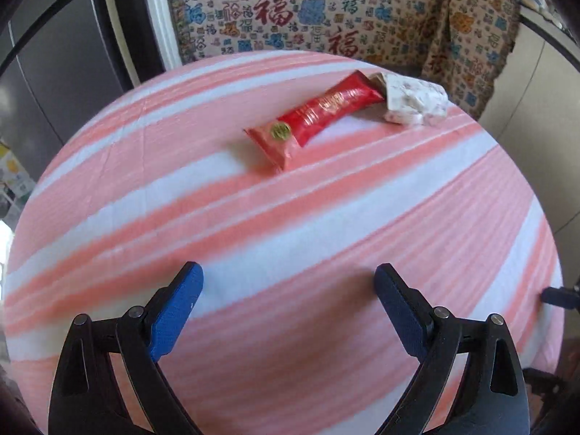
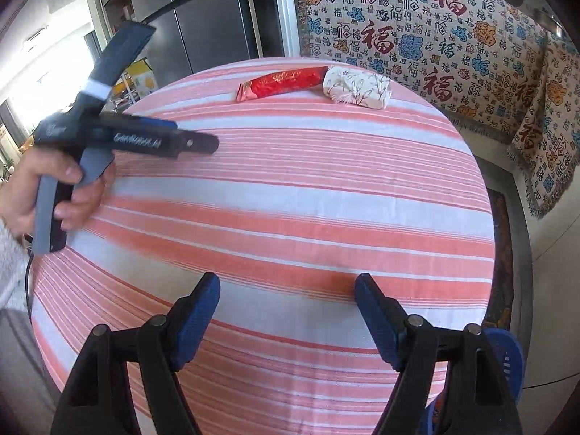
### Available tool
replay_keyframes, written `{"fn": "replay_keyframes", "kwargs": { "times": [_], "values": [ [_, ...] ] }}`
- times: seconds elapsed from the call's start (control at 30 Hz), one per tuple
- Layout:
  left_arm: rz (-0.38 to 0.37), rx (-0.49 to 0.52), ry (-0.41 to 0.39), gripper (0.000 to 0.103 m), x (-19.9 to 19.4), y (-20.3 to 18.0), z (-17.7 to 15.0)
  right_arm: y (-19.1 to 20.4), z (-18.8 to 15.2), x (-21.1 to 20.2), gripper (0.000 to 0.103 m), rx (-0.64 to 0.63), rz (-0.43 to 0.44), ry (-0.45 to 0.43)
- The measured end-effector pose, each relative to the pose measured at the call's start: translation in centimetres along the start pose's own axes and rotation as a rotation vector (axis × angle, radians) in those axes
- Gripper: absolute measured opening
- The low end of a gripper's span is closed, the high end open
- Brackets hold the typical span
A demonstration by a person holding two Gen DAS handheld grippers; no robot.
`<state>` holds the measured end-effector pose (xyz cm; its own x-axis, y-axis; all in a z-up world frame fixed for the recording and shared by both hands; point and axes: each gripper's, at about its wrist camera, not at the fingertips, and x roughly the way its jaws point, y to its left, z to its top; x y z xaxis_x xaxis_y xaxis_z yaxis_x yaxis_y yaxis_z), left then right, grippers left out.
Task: Collect trash
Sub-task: 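Move both tools back over the table, then grasp the red snack wrapper with the left gripper while the right gripper grasps the floral paper wrapper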
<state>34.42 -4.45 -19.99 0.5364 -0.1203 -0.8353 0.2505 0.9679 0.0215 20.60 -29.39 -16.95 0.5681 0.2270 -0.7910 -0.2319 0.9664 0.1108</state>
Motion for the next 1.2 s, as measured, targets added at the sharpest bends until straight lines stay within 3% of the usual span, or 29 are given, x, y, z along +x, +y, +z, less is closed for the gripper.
{"fn": "replay_keyframes", "kwargs": {
  "times": [0.13,0.33,0.4,0.43,0.47,0.53,0.63,0.83,0.93,1.0,1.07,1.13,1.2],
  "values": [
    [-0.039,0.043,0.001,0.103,1.7,0.8,2.8,1.1,-1.0,0.3,0.08,-0.055,-0.035,-0.015],
    [-0.061,0.124,-0.023,0.099,4.1,-0.4,6.9,1.3,-1.6,0.3,0.082,-0.074,-0.039,-0.046],
    [-0.081,0.17,-0.041,0.082,4.4,-1.5,7.6,1.3,-1.6,0.3,0.083,-0.072,-0.04,-0.057],
    [-0.09,0.17,-0.05,0.065,4.2,-1.9,7.9,1.3,-1.6,0.4,0.085,-0.069,-0.043,-0.063],
    [-0.097,0.16,-0.051,0.04,4.1,-1.9,8.0,1.4,-1.6,0.5,0.085,-0.067,-0.046,-0.068],
    [-0.094,0.119,-0.056,0.032,3.8,-1.5,8.1,1.6,-1.6,0.5,0.086,-0.063,-0.05,-0.071],
    [-0.059,0.018,-0.065,0.03,2.3,0.3,6.5,1.6,-1.6,0.6,0.086,-0.068,-0.045,-0.07],
    [0.054,-0.208,-0.02,0.03,-3.4,4.5,-1.0,1.7,-1.8,0.6,0.086,-0.066,-0.047,-0.075],
    [0.081,-0.25,-0.02,0.031,-5.9,5.5,-4.8,1.6,-2.0,0.4,0.086,-0.065,-0.048,-0.066],
    [0.089,-0.259,-0.024,0.038,-6.8,5.5,-6.4,1.3,-1.9,0.2,0.086,-0.062,-0.035,-0.059],
    [0.083,-0.269,-0.031,0.066,-6.8,5.4,-7.5,0.5,-1.6,0.2,0.085,-0.045,-0.021,-0.055],
    [0.077,-0.29,-0.038,0.08,-6.4,5.5,-8.1,-0.8,-0.6,0.7,0.085,-0.029,-0.035,-0.037],
    [0.091,-0.269,-0.057,0.085,-6.0,5.2,-8.1,-2.6,0.9,1.6,0.085,-0.006,-0.04,-0.011]
  ]
}}
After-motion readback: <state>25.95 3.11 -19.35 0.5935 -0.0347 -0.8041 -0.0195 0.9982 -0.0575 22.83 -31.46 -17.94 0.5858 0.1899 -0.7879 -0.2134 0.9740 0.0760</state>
